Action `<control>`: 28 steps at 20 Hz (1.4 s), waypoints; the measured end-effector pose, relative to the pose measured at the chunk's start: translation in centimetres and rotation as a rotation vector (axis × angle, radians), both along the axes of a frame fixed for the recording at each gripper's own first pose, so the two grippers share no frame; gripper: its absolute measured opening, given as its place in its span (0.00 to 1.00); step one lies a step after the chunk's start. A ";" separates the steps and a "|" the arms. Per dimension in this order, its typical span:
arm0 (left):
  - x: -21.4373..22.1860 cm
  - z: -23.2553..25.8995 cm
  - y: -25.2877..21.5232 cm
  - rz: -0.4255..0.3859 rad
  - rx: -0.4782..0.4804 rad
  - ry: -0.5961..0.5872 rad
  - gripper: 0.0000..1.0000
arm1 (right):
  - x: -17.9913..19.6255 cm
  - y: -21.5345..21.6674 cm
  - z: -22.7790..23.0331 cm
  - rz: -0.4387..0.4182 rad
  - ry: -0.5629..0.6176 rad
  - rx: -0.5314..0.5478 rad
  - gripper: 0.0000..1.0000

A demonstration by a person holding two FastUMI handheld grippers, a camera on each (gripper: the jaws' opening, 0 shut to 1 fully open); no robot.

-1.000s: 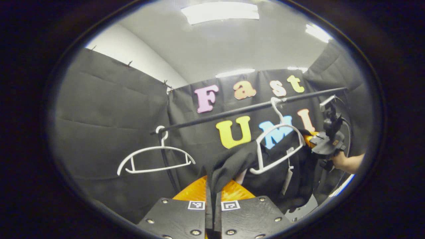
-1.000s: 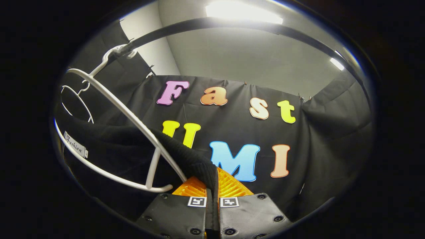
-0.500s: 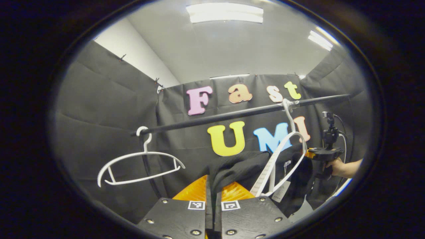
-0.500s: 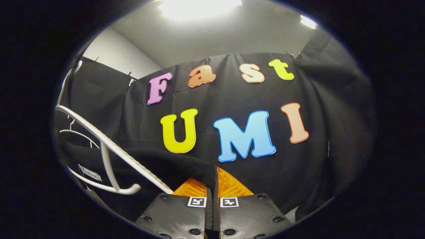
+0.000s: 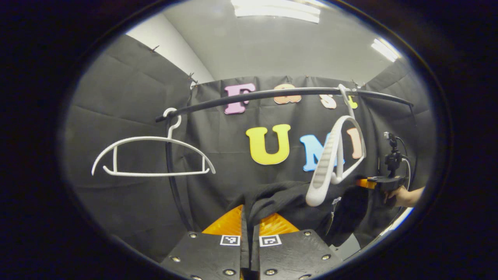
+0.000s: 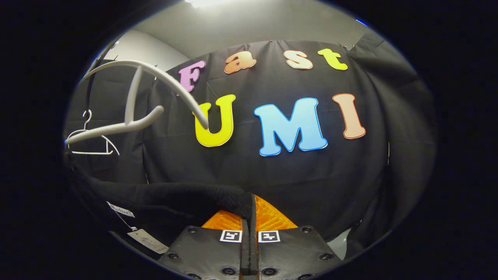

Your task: Grasp the clothes on the hanger with both hands and then place them into the laundry hamper below.

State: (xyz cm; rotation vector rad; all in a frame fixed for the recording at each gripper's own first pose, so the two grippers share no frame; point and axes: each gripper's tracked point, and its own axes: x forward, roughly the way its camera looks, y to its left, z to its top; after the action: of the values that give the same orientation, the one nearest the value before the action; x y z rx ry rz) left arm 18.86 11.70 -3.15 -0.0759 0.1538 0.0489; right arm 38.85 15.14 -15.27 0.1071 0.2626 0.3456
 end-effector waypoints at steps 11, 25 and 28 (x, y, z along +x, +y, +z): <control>-4.2 -2.9 -7.5 -0.163 -0.104 0.013 0.03 | -11.8 1.4 1.3 0.098 -0.021 -0.055 0.01; -8.2 -11.7 -21.2 -0.393 -0.282 0.092 0.03 | -27.1 5.2 -4.8 0.214 0.149 -0.056 0.01; -9.0 -15.6 -22.9 -0.416 -0.290 0.155 0.02 | -29.7 4.9 -8.3 0.204 0.211 -0.077 0.01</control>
State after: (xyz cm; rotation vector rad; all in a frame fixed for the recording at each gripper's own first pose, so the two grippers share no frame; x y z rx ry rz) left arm 9.88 -11.21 -18.73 -0.3278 0.3283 -0.3839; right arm 9.13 20.02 -23.62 0.0408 0.4974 0.5276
